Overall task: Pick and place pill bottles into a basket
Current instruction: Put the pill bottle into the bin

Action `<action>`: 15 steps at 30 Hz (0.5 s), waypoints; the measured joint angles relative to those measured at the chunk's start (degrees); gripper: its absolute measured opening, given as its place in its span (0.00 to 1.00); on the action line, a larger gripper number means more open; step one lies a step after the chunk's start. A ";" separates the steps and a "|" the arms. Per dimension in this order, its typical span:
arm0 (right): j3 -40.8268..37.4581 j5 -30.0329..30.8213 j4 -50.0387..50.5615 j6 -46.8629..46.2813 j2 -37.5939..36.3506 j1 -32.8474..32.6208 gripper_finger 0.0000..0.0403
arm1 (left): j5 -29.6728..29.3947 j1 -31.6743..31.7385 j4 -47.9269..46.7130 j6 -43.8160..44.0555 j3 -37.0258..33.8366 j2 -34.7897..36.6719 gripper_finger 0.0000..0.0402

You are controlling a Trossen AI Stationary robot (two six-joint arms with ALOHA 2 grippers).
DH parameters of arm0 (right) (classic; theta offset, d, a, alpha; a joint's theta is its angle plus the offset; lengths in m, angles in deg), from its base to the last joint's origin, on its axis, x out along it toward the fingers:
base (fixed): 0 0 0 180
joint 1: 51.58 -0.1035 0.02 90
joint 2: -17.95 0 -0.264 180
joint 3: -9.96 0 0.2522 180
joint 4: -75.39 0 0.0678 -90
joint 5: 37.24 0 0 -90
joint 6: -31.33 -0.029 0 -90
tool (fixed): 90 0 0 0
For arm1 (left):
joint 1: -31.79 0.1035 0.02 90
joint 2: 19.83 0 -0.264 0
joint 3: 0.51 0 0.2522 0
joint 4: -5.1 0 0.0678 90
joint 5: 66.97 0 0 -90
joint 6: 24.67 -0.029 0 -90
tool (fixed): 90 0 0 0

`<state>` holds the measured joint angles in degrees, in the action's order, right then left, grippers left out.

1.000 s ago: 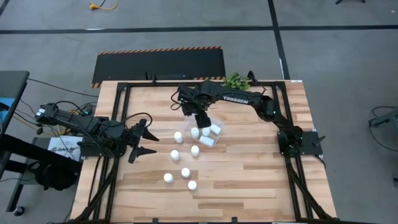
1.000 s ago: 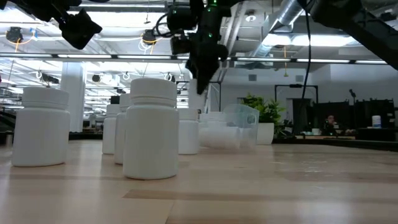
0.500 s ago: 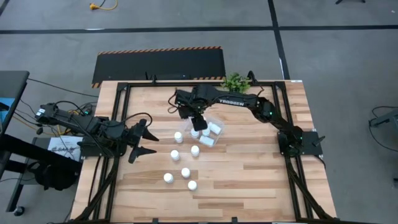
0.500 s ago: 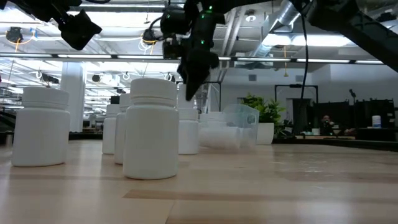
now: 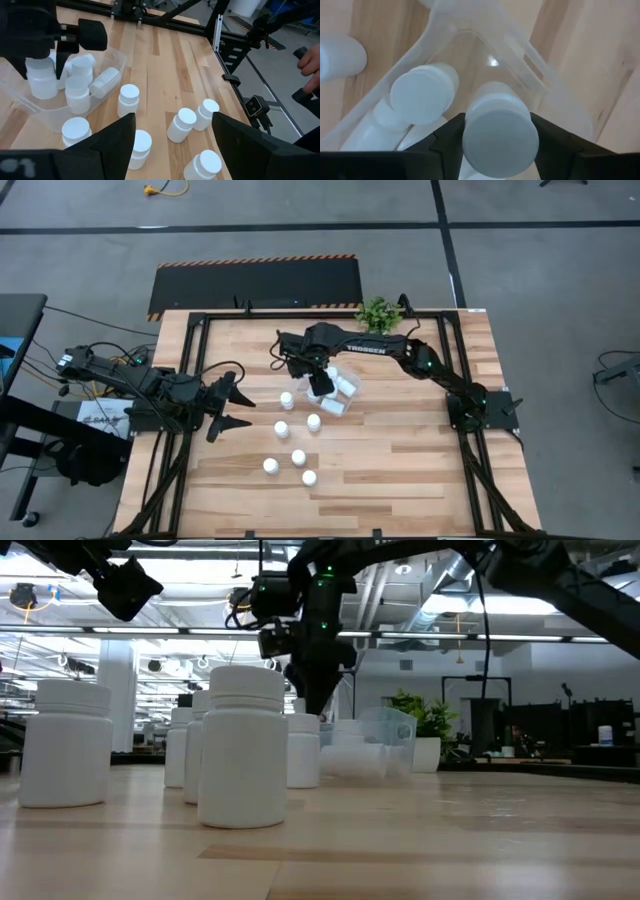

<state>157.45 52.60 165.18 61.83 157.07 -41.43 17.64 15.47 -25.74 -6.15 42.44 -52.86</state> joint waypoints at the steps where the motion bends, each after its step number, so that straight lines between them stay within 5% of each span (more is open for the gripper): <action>1: 0.00 0.02 -0.11 0.02 0.05 0.00 0.48 | 0.00 0.00 0.01 0.00 0.00 0.00 0.63; 15: 0.02 0.11 -0.19 1.10 -0.02 0.00 0.54 | 0.00 0.00 0.00 0.07 0.01 0.01 0.63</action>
<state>157.47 52.70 164.98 62.93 157.06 -41.43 17.64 15.47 -25.74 -6.07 42.45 -52.85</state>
